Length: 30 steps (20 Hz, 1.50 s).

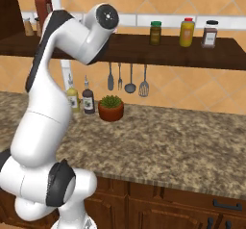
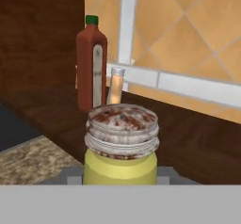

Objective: Put the shaker and condiment bottle from the counter next to their counterparts in the cabinet.

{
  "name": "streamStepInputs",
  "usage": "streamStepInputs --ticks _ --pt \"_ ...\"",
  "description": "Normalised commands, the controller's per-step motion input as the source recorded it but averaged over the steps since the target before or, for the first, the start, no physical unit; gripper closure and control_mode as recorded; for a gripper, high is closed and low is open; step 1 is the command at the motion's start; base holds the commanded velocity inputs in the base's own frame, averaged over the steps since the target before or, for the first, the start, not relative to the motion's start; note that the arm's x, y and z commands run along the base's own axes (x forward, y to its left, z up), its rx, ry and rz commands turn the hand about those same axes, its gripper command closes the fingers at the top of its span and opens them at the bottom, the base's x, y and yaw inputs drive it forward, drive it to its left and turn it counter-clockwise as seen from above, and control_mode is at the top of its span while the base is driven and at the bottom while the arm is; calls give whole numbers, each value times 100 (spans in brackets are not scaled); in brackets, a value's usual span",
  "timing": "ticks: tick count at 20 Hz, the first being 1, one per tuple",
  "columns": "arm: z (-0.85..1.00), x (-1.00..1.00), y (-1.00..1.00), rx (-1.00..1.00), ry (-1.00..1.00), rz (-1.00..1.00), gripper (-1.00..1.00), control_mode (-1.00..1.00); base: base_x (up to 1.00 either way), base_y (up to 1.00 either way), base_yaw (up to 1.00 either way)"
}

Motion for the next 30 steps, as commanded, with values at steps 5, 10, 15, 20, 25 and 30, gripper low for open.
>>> streamStepInputs --ticks 5,10,15,20,25,30 --pt "-15 36 0 2 0 1 100 -100 0 0 0" --pt "-5 23 0 1 0 2 100 -100 0 0 0" --pt "-6 22 0 0 0 5 100 -100 0 0 0" --pt "-15 28 0 0 0 6 100 -100 0 0 0" --pt "-16 28 0 0 0 7 100 -100 0 0 0" --pt "-10 29 0 0 0 6 100 -100 0 0 0"
